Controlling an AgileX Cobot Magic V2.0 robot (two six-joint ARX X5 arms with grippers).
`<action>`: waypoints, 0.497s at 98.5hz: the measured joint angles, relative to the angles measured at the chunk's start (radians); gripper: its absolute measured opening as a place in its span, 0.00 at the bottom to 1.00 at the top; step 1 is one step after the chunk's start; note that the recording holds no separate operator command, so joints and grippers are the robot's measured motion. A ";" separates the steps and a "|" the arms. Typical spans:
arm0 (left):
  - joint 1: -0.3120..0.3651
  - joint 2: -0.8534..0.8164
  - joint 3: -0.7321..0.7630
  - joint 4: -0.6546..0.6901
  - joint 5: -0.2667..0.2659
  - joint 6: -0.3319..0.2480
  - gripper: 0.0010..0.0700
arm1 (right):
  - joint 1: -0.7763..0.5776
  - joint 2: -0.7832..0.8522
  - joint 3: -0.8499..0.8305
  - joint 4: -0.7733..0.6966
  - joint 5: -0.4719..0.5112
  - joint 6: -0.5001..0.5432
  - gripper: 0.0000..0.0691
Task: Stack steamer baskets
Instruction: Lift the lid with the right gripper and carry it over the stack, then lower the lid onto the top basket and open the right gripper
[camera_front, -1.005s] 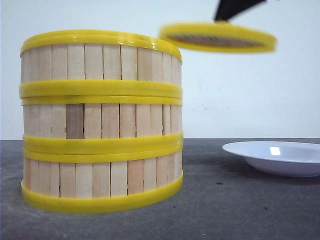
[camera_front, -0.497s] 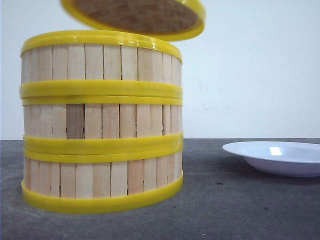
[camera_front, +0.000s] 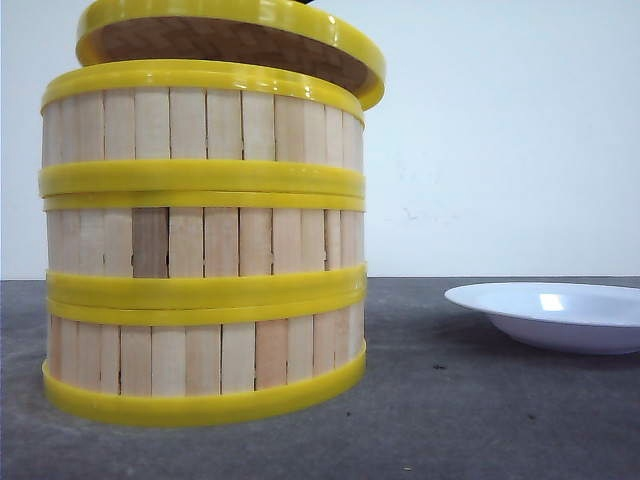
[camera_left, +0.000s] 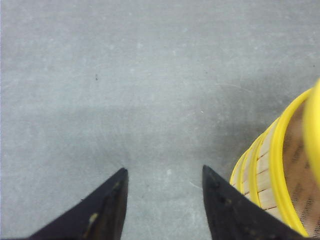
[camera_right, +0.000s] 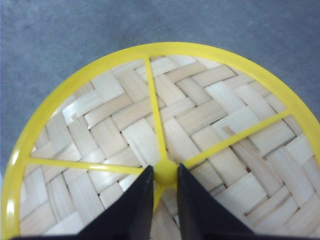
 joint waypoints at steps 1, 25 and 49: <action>0.000 0.000 0.000 0.000 0.000 0.000 0.39 | 0.001 0.001 0.000 0.000 0.000 0.000 0.07; 0.000 0.001 0.000 0.000 0.000 0.000 0.39 | 0.019 0.010 0.000 0.004 -0.022 0.000 0.07; 0.000 0.003 0.000 0.000 0.000 0.000 0.39 | 0.034 0.054 0.000 0.011 -0.004 -0.011 0.07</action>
